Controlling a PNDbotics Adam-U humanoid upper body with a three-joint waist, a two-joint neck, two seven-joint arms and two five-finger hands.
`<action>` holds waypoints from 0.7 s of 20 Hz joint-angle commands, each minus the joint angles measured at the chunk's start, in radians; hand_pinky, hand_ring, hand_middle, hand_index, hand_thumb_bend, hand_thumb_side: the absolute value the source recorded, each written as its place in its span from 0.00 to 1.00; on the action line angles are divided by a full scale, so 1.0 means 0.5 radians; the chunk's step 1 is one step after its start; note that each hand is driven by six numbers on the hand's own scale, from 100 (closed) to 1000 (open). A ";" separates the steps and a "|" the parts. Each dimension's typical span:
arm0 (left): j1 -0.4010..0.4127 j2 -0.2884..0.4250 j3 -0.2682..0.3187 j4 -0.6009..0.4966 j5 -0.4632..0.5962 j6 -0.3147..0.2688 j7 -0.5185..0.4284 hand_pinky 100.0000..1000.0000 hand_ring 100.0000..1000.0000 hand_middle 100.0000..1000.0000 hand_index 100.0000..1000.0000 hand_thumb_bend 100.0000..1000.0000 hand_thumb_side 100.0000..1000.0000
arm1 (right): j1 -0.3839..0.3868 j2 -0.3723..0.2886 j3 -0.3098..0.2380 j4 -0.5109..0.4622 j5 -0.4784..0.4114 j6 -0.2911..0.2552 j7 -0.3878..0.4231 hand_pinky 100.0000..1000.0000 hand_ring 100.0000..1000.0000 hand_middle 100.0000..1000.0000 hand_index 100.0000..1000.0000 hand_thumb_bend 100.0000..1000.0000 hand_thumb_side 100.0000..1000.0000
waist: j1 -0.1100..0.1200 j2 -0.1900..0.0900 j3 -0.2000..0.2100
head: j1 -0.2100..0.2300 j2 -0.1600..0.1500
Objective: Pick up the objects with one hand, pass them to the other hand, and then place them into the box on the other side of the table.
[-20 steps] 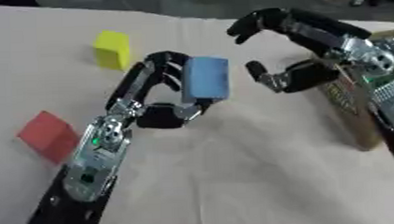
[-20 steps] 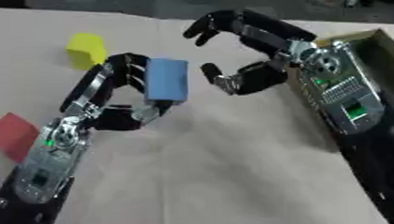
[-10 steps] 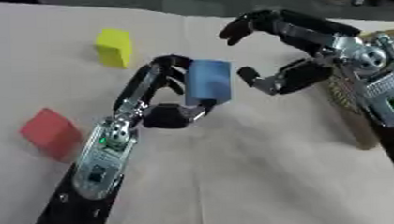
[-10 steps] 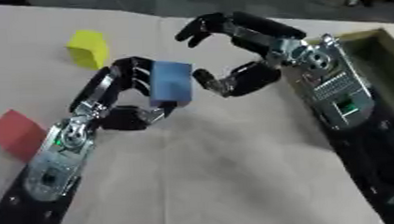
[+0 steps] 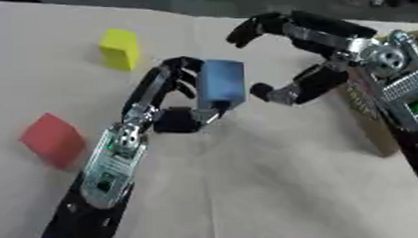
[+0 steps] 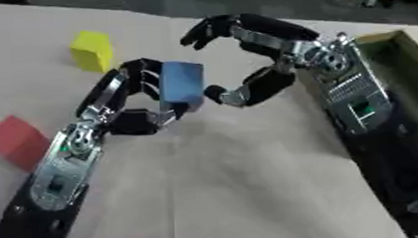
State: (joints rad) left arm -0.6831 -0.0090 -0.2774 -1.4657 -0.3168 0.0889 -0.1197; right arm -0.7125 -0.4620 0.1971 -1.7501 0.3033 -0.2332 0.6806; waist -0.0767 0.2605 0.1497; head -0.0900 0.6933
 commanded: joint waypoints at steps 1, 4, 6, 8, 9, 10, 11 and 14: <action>-0.045 -0.031 0.028 -0.042 -0.027 0.013 0.013 0.52 0.57 0.38 0.52 0.00 0.01 | -0.039 -0.025 -0.030 -0.010 0.032 -0.039 0.009 1.00 0.84 0.84 0.89 0.23 0.00 | -0.023 -0.080 0.003 | -0.002 0.004; -0.061 -0.066 0.045 -0.040 -0.057 0.019 0.028 0.52 0.57 0.38 0.52 0.00 0.02 | -0.043 -0.012 -0.028 0.001 0.058 -0.044 -0.006 1.00 0.84 0.84 0.89 0.23 0.00 | -0.028 -0.081 0.007 | 0.002 -0.003; -0.063 -0.087 0.048 -0.039 -0.069 0.021 0.031 0.52 0.57 0.38 0.52 0.00 0.03 | -0.027 -0.015 -0.025 -0.010 0.065 -0.044 -0.018 1.00 0.84 0.84 0.89 0.21 0.00 | -0.030 -0.079 0.007 | 0.007 -0.010; -0.056 -0.097 0.048 -0.041 -0.076 0.022 0.030 0.52 0.57 0.38 0.52 0.00 0.03 | -0.013 -0.023 -0.030 -0.025 0.075 -0.033 -0.038 1.00 0.84 0.84 0.89 0.22 0.00 | -0.032 -0.077 0.007 | 0.012 -0.015; -0.050 -0.101 0.047 -0.043 -0.077 0.023 0.030 0.52 0.57 0.38 0.52 0.00 0.03 | -0.010 -0.022 -0.036 -0.031 0.088 -0.023 -0.055 1.00 0.84 0.85 0.90 0.22 0.00 | -0.032 -0.076 0.008 | 0.014 -0.016; -0.045 -0.102 0.045 -0.046 -0.077 0.024 0.029 0.51 0.57 0.38 0.52 0.00 0.03 | -0.009 -0.020 -0.041 -0.036 0.104 -0.013 -0.077 1.00 0.84 0.84 0.90 0.24 0.00 | -0.032 -0.075 0.008 | 0.013 -0.017; -0.039 -0.102 0.043 -0.052 -0.076 0.023 0.029 0.51 0.57 0.38 0.52 0.00 0.03 | -0.009 -0.018 -0.044 -0.039 0.122 -0.004 -0.100 1.00 0.83 0.84 0.90 0.25 0.00 | -0.031 -0.074 0.009 | 0.011 -0.018; -0.019 -0.104 0.038 -0.082 -0.060 0.019 0.035 0.51 0.57 0.38 0.52 0.00 0.04 | -0.008 -0.009 -0.040 -0.042 0.165 0.010 -0.146 1.00 0.83 0.84 0.91 0.25 0.00 | -0.030 -0.070 0.011 | 0.006 -0.019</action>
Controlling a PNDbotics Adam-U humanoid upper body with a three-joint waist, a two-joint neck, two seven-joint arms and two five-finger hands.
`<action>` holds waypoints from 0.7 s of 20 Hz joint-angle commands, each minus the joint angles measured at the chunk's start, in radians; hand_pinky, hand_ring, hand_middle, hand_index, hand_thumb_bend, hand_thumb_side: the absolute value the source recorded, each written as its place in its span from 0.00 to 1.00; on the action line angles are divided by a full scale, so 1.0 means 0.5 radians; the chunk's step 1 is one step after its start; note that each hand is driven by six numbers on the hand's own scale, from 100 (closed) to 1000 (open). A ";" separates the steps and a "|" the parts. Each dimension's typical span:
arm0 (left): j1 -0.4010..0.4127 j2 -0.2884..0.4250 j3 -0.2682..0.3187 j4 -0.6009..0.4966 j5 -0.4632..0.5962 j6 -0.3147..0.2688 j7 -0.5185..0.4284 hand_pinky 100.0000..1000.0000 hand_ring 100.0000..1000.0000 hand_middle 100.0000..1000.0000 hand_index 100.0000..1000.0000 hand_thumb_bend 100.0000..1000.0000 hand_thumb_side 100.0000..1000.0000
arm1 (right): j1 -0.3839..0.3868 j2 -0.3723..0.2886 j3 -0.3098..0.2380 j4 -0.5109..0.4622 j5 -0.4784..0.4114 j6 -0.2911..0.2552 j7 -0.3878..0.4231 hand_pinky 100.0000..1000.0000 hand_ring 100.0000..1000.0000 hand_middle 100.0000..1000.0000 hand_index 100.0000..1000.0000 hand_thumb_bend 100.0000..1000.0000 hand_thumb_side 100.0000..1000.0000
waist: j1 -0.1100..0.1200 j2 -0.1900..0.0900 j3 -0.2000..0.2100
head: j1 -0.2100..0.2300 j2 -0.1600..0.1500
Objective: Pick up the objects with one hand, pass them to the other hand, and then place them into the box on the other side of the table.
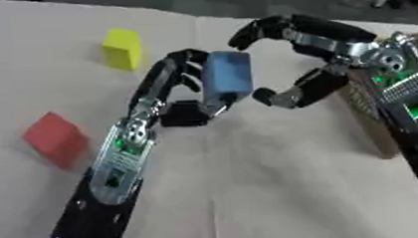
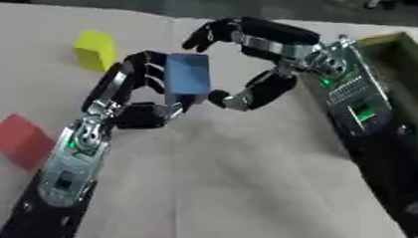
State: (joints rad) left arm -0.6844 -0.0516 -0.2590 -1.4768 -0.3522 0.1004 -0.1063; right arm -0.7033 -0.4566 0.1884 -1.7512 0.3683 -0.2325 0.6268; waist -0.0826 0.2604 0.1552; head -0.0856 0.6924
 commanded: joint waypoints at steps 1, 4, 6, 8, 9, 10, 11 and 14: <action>-0.012 -0.019 -0.003 -0.072 0.017 -0.004 0.009 0.51 0.57 0.38 0.52 0.00 0.04 | -0.027 -0.017 -0.019 -0.039 0.043 0.009 -0.044 1.00 0.83 0.84 0.91 0.25 0.00 | -0.018 -0.069 0.000 | -0.005 -0.016; -0.006 -0.020 -0.013 -0.099 0.030 -0.003 0.002 0.51 0.57 0.38 0.52 0.00 0.04 | -0.025 -0.008 -0.014 -0.036 0.059 0.007 -0.049 1.00 0.83 0.84 0.92 0.26 0.00 | -0.017 -0.066 -0.001 | -0.009 -0.012; -0.006 -0.021 -0.017 -0.116 0.037 -0.002 -0.003 0.51 0.57 0.38 0.52 0.00 0.04 | -0.024 -0.005 -0.016 -0.029 0.074 0.007 -0.055 1.00 0.83 0.84 0.92 0.27 0.00 | -0.016 -0.065 -0.002 | -0.012 -0.011; -0.007 -0.022 -0.021 -0.132 0.043 0.001 -0.007 0.51 0.57 0.38 0.52 0.00 0.05 | -0.024 -0.001 -0.014 -0.020 0.087 0.002 -0.059 1.00 0.83 0.84 0.92 0.26 0.00 | -0.014 -0.064 -0.002 | -0.015 -0.012; -0.007 -0.023 -0.023 -0.140 0.046 0.002 -0.009 0.51 0.57 0.38 0.52 0.00 0.05 | -0.024 0.000 -0.012 -0.016 0.090 -0.002 -0.058 1.00 0.83 0.84 0.92 0.26 0.00 | -0.014 -0.063 -0.002 | -0.016 -0.013; -0.007 -0.023 -0.025 -0.147 0.049 0.003 -0.011 0.51 0.57 0.38 0.52 0.00 0.05 | -0.024 0.002 -0.008 -0.011 0.090 -0.005 -0.055 1.00 0.83 0.84 0.92 0.25 0.00 | -0.013 -0.062 -0.002 | -0.015 -0.014; -0.007 -0.023 -0.027 -0.153 0.051 0.004 -0.013 0.51 0.57 0.38 0.52 0.00 0.05 | -0.023 0.003 -0.006 -0.006 0.086 -0.006 -0.049 1.00 0.83 0.84 0.92 0.24 0.00 | -0.013 -0.061 -0.002 | -0.015 -0.015; -0.010 -0.027 -0.026 -0.158 0.050 0.010 -0.011 0.51 0.57 0.38 0.52 0.00 0.05 | -0.020 0.006 -0.004 0.000 0.070 -0.006 -0.031 1.00 0.83 0.84 0.92 0.23 0.00 | -0.012 -0.060 -0.002 | -0.014 -0.017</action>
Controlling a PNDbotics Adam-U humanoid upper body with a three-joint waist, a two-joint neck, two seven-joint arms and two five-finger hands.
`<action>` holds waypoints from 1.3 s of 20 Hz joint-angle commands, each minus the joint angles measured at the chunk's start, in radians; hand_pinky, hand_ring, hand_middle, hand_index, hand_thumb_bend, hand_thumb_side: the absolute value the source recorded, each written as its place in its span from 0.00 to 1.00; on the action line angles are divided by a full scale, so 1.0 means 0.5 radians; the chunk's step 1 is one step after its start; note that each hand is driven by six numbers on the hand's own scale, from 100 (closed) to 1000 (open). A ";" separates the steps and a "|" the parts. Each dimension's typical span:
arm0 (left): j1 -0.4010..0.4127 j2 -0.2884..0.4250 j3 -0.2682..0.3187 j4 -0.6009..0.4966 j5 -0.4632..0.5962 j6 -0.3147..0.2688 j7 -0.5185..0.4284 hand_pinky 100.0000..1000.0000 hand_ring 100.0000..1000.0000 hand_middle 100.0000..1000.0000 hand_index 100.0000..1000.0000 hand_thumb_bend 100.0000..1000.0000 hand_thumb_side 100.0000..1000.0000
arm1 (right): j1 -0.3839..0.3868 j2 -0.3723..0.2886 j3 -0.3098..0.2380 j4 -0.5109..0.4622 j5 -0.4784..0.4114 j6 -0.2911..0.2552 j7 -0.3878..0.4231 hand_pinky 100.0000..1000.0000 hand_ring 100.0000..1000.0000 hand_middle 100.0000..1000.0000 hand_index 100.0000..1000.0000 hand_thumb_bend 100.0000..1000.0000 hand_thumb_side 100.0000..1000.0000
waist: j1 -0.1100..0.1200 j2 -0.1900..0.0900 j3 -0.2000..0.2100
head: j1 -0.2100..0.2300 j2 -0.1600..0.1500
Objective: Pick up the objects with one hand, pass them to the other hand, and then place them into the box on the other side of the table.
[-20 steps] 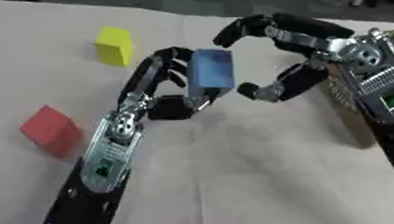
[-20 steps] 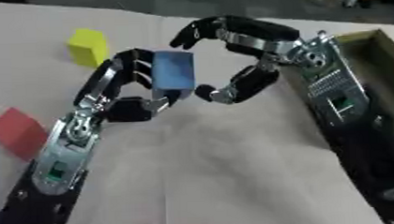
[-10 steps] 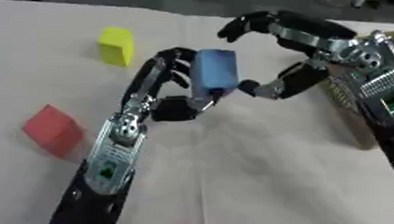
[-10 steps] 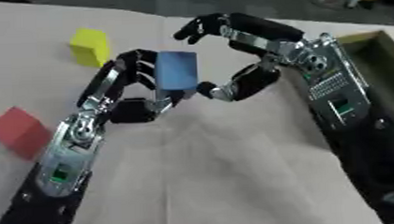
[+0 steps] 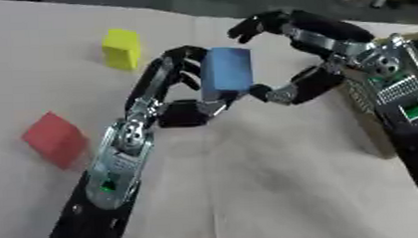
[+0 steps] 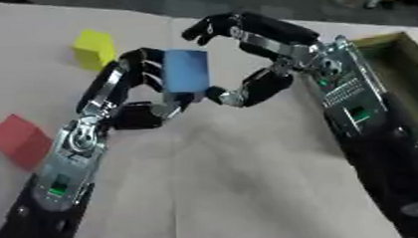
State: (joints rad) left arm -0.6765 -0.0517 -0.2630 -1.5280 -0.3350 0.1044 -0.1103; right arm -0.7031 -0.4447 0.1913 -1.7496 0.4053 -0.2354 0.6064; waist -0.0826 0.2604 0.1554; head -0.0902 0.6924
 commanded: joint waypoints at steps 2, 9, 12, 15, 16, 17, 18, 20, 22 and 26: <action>-0.031 -0.032 -0.012 -0.046 0.009 0.007 0.007 0.51 0.57 0.38 0.52 0.00 0.05 | -0.019 -0.018 -0.009 -0.009 -0.020 0.003 0.018 1.00 0.83 0.84 0.92 0.22 0.00 | -0.013 -0.060 -0.002 | -0.003 -0.018; -0.043 -0.058 -0.016 -0.029 0.019 0.009 0.021 0.51 0.56 0.38 0.52 0.00 0.07 | -0.021 -0.017 -0.008 -0.009 -0.042 0.018 0.041 1.00 0.83 0.84 0.92 0.20 0.00 | -0.014 -0.056 0.001 | -0.001 -0.023; -0.049 -0.067 -0.016 -0.021 0.014 0.010 0.028 0.51 0.56 0.38 0.52 0.00 0.07 | -0.020 -0.016 -0.004 -0.004 -0.050 0.016 0.056 1.00 0.83 0.84 0.92 0.18 0.00 | -0.014 -0.057 0.002 | -0.001 -0.022; -0.055 -0.074 -0.008 0.001 -0.007 0.010 0.053 0.51 0.56 0.38 0.52 0.00 0.07 | -0.019 -0.016 -0.002 -0.003 -0.071 0.021 0.075 1.00 0.83 0.84 0.92 0.17 0.00 | -0.013 -0.056 0.001 | 0.000 -0.022; -0.056 -0.076 -0.007 0.007 -0.015 0.009 0.061 0.51 0.56 0.38 0.52 0.00 0.07 | -0.018 -0.016 -0.002 -0.003 -0.078 0.023 0.083 1.00 0.83 0.84 0.93 0.17 0.00 | -0.012 -0.056 0.000 | 0.001 -0.023; -0.057 -0.078 -0.006 0.011 -0.021 0.007 0.069 0.51 0.56 0.38 0.52 0.00 0.07 | -0.017 -0.016 -0.002 -0.004 -0.085 0.026 0.091 1.00 0.83 0.84 0.93 0.19 0.00 | -0.012 -0.055 0.000 | 0.002 -0.023; -0.058 -0.079 -0.006 0.014 -0.026 0.005 0.076 0.51 0.56 0.38 0.52 0.00 0.07 | -0.017 -0.016 -0.002 -0.003 -0.092 0.030 0.099 1.00 0.83 0.84 0.93 0.19 0.00 | -0.011 -0.055 -0.001 | 0.002 -0.023; -0.059 -0.082 -0.009 0.015 -0.029 0.001 0.082 0.51 0.56 0.38 0.52 0.00 0.07 | -0.017 -0.017 -0.003 0.000 -0.101 0.037 0.114 1.00 0.83 0.84 0.93 0.19 0.00 | -0.010 -0.053 -0.002 | 0.000 -0.023; -0.059 -0.083 -0.017 0.008 -0.023 -0.004 0.077 0.51 0.56 0.38 0.52 0.00 0.07 | -0.017 -0.016 -0.004 0.010 -0.101 0.041 0.122 1.00 0.83 0.84 0.93 0.17 0.00 | -0.009 -0.051 -0.003 | -0.001 -0.024; -0.060 -0.080 -0.045 -0.015 0.000 -0.016 0.042 0.51 0.56 0.38 0.52 0.00 0.07 | -0.020 -0.011 -0.001 0.027 -0.111 0.050 0.125 1.00 0.83 0.84 0.93 0.13 0.00 | -0.008 -0.048 -0.002 | -0.003 -0.025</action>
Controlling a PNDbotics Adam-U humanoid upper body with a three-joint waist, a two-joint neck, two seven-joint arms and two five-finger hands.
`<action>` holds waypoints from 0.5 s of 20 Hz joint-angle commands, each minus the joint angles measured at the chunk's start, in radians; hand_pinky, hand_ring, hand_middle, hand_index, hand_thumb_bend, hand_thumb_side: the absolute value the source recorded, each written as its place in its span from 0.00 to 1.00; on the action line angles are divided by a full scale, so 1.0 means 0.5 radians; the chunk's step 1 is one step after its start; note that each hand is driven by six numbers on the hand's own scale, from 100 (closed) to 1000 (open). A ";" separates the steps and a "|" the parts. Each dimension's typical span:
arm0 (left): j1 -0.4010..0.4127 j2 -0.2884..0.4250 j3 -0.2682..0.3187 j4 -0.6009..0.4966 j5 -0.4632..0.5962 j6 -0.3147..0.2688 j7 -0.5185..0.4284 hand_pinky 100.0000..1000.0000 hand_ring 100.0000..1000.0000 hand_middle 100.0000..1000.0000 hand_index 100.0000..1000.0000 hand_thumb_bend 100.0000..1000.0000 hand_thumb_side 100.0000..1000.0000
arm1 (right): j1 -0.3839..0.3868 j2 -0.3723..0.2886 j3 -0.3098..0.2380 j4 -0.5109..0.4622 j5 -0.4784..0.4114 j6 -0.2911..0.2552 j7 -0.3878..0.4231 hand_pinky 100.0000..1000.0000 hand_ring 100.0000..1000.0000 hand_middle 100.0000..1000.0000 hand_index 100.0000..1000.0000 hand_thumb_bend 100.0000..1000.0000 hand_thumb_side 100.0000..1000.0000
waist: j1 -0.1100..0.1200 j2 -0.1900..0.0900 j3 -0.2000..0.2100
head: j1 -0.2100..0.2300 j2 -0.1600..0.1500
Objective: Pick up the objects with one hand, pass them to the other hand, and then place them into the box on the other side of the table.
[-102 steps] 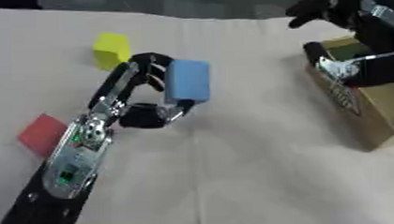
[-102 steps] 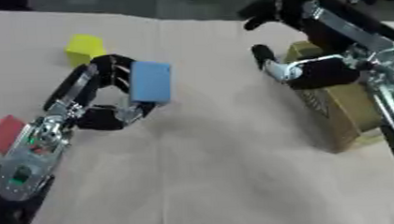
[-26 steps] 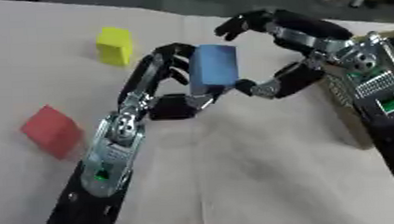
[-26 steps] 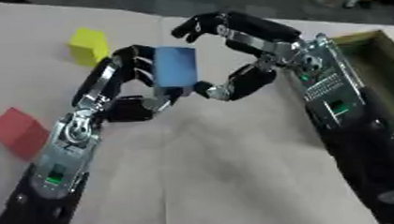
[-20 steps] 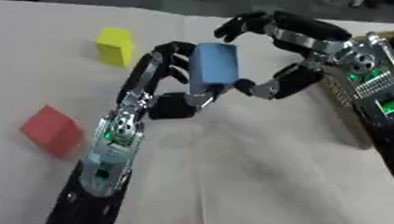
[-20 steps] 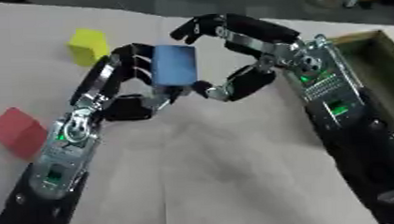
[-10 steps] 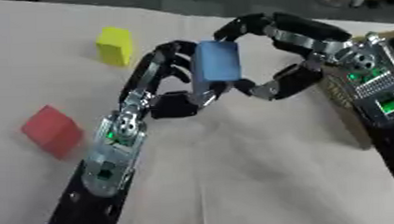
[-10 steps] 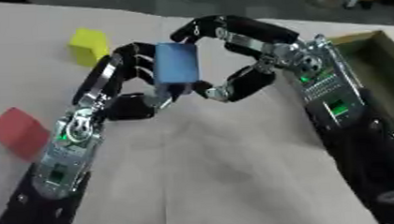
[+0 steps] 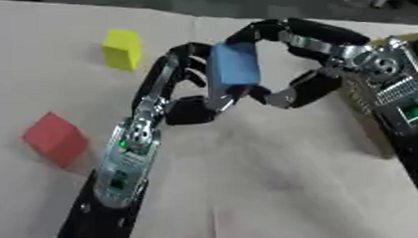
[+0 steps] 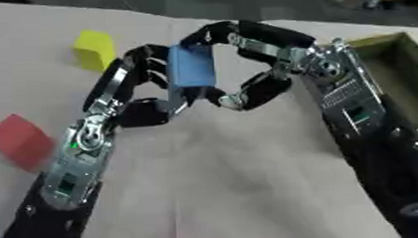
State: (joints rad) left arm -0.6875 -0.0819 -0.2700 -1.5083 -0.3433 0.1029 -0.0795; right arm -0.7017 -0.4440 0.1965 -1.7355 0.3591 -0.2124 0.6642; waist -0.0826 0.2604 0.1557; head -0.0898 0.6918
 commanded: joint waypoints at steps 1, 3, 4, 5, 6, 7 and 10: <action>-0.038 -0.019 -0.038 -0.058 0.019 -0.016 -0.030 0.51 0.57 0.38 0.52 0.00 0.07 | -0.024 -0.013 -0.012 0.001 -0.023 0.010 0.007 1.00 0.83 0.84 0.93 0.12 0.00 | -0.008 -0.047 -0.003 | -0.004 -0.025; -0.036 -0.016 -0.049 -0.067 0.021 -0.021 -0.047 0.51 0.57 0.38 0.52 0.00 0.07 | -0.024 -0.014 -0.016 0.004 -0.031 0.025 -0.002 1.00 0.82 0.83 0.93 0.10 0.00 | -0.008 -0.047 -0.003 | -0.006 -0.027; -0.034 -0.015 -0.053 -0.072 0.022 -0.024 -0.054 0.51 0.57 0.38 0.51 0.00 0.07 | -0.025 -0.015 -0.019 0.006 -0.036 0.036 -0.012 1.00 0.82 0.82 0.93 0.08 0.00 | -0.008 -0.047 -0.003 | -0.006 -0.029; -0.030 -0.014 -0.058 -0.077 0.023 -0.026 -0.060 0.51 0.57 0.38 0.51 0.00 0.07 | -0.025 -0.015 -0.023 0.008 -0.045 0.051 -0.024 1.00 0.80 0.81 0.93 0.06 0.00 | -0.007 -0.047 -0.003 | -0.007 -0.030; -0.027 -0.012 -0.062 -0.082 0.025 -0.028 -0.066 0.51 0.57 0.38 0.51 0.00 0.07 | -0.026 -0.017 -0.026 0.009 -0.056 0.066 -0.036 1.00 0.80 0.80 0.93 0.05 0.00 | -0.006 -0.046 -0.003 | -0.009 -0.032; -0.023 -0.010 -0.065 -0.086 0.027 -0.029 -0.071 0.51 0.57 0.38 0.51 0.00 0.07 | -0.027 -0.018 -0.029 0.009 -0.069 0.082 -0.049 1.00 0.79 0.80 0.93 0.03 0.00 | -0.006 -0.045 -0.002 | -0.011 -0.033; -0.013 -0.005 -0.073 -0.100 0.032 -0.032 -0.081 0.51 0.57 0.38 0.51 0.00 0.07 | -0.028 -0.022 -0.039 0.008 -0.105 0.136 -0.087 1.00 0.78 0.78 0.94 0.00 0.00 | -0.005 -0.042 -0.002 | -0.018 -0.034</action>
State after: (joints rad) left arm -0.6824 -0.0764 -0.2800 -1.5261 -0.3351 0.0945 -0.1084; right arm -0.7017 -0.4439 0.1965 -1.7315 0.3114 -0.1605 0.6337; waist -0.0826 0.2605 0.1557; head -0.0947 0.6860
